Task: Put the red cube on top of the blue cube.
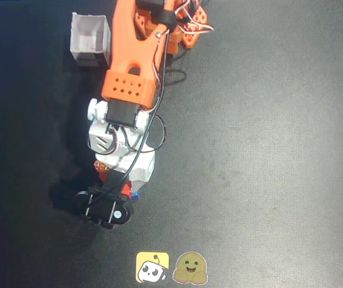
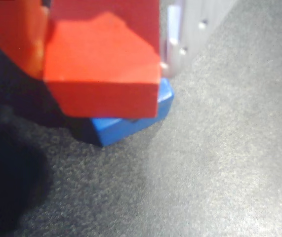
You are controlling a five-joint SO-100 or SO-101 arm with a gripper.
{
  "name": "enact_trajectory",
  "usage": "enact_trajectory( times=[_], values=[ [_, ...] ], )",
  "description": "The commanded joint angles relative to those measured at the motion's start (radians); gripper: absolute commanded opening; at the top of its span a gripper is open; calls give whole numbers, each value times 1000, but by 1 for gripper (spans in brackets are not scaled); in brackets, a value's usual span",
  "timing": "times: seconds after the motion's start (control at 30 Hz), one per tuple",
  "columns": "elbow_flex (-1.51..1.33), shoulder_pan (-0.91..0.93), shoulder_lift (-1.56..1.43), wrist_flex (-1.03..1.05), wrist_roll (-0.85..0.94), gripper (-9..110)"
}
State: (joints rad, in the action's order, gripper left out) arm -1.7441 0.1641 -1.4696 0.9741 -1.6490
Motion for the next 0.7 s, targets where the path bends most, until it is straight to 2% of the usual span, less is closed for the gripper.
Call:
enact_trajectory(
  times=[0.0,0.43,0.67],
  values=[
    [51,3,-12,-14,-11,17],
    [48,-3,-77,-21,5,17],
    [-87,3,-288,-32,6,17]
  ],
)
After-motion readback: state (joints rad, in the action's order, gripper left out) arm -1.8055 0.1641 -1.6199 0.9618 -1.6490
